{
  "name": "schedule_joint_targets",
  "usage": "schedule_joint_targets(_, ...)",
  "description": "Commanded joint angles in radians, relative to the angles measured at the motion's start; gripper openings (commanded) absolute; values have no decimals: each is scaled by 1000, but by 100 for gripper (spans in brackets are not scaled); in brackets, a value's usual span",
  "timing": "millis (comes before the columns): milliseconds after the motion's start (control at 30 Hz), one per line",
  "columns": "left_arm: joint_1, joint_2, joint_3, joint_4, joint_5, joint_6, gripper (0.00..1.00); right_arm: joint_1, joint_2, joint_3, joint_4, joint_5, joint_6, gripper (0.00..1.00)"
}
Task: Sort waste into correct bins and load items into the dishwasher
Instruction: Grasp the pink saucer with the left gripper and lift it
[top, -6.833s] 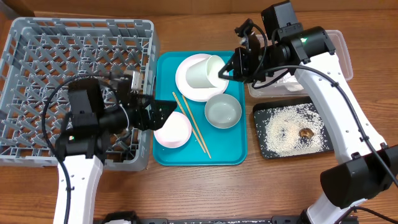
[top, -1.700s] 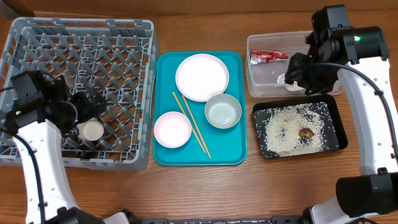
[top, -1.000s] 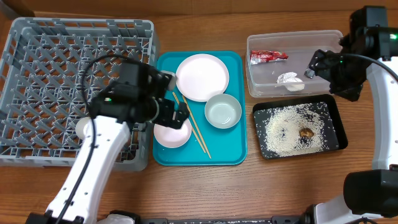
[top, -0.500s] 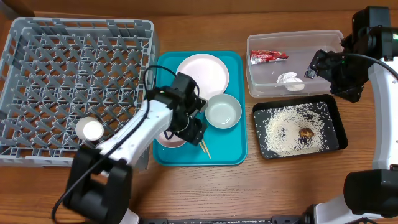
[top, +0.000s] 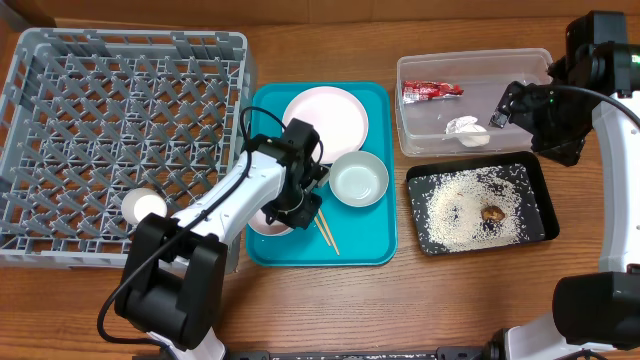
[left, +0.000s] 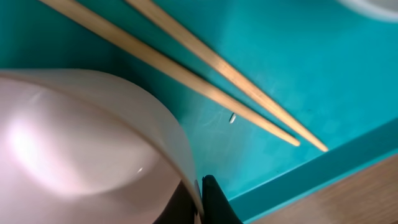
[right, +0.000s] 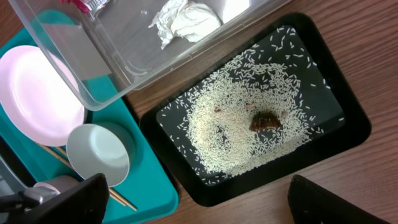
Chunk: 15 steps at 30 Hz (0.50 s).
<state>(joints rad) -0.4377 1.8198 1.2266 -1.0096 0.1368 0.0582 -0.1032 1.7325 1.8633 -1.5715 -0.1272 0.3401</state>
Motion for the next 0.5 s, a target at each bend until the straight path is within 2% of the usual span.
schedule_joint_targets(0,2,14,109,-54,28,-6,4,1,-16,4,-1,-5,5,94)
schedule_joint_targets(233,47,-31,346,-174,28,-6,4,1,-16,4,-6,-5,0,94)
schedule_joint_targets(367,131,-78,437,-198,36,-4,4,1,-16,4,-6,-4,1,94)
schedule_joint_targets(467,225,-111,474,-202,107,47,4,1,-16,4,-6,-4,1,94)
